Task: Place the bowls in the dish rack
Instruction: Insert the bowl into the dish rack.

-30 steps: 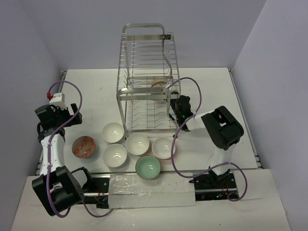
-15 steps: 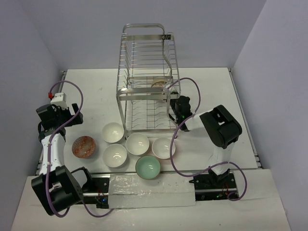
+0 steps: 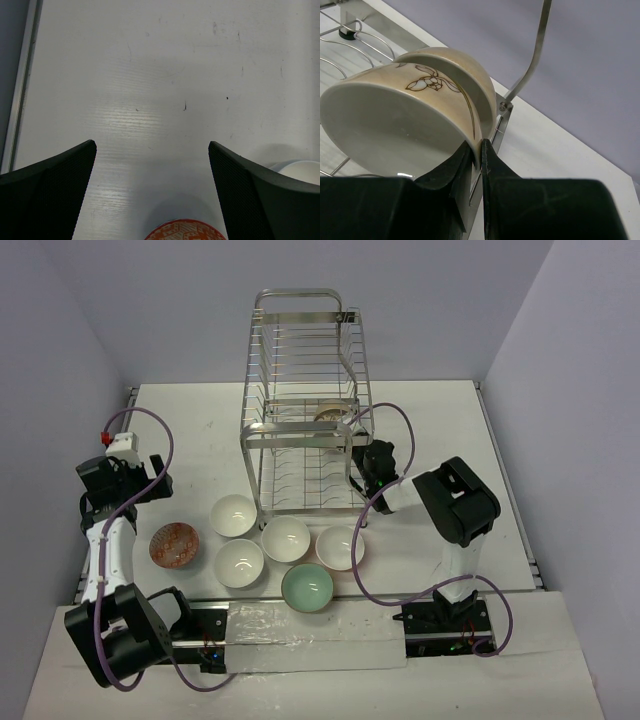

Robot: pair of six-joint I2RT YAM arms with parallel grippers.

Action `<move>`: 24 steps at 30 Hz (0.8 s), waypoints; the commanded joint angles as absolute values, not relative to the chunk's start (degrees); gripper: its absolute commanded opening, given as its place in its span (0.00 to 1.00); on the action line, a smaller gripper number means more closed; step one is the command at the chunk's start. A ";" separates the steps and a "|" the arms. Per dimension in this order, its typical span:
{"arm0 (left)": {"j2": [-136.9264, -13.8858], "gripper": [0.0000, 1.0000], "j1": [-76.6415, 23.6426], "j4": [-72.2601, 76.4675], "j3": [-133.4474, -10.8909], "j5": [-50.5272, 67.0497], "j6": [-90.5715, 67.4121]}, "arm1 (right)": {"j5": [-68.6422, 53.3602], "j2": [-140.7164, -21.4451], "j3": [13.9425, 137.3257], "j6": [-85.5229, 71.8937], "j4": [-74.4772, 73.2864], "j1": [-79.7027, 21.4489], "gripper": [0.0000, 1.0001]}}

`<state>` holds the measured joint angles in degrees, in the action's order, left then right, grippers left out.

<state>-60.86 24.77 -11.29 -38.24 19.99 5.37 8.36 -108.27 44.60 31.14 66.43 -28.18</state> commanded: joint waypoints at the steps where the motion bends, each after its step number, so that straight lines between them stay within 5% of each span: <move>1: -61.26 0.99 24.43 -8.79 -38.32 19.51 6.77 | 8.79 -107.84 45.26 31.73 75.59 -28.48 0.00; 17: -60.56 0.99 24.26 -8.88 -38.32 19.42 6.77 | 7.29 -105.91 44.82 34.19 71.19 -28.56 0.00; 24: -60.47 0.99 24.17 -8.70 -38.23 19.42 6.77 | 7.12 -105.21 45.35 34.36 69.17 -28.56 0.09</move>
<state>-61.04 24.38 -10.94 -38.24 19.59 5.39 7.40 -108.20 44.58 33.76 66.15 -28.21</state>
